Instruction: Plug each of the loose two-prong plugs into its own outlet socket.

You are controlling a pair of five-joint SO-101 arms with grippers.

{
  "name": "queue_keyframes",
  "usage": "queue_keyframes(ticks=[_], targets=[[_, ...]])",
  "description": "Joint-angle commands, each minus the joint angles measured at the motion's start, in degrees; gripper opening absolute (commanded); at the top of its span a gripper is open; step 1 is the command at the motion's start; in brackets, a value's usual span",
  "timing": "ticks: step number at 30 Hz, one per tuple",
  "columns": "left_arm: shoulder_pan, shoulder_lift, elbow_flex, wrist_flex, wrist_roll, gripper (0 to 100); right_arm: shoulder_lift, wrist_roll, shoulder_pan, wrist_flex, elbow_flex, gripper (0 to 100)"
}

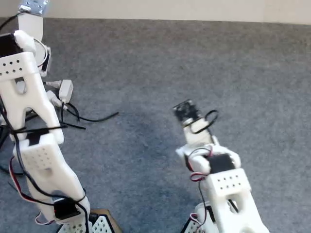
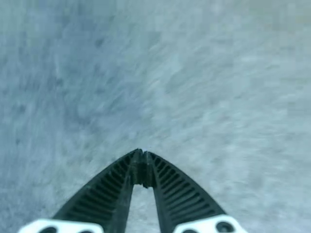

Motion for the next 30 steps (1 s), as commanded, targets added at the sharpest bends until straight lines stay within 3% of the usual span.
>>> queue_keyframes(ticks=[1, 10, 18, 21, 30], targets=[[1.5, -10.5, 6.4, 0.4, 1.1, 10, -11.6, -0.5, 2.4, 5.1, -5.4, 0.5], [7.7, -38.3, 40.3, -1.1, 3.5, 10, -35.9, -0.1, 3.8, 8.9, 5.2, 0.5], [12.0, -75.8, 101.3, -33.9, 3.4, 11, -46.0, -0.1, 4.0, 8.9, 16.2, 0.5], [13.1, -88.9, 118.5, -40.9, 3.4, 11, -45.7, -0.2, 5.7, 8.9, 17.3, 0.5], [13.2, -113.0, 142.6, -42.9, 3.7, 10, -46.4, -0.2, 15.7, 2.0, 30.5, 0.5]])
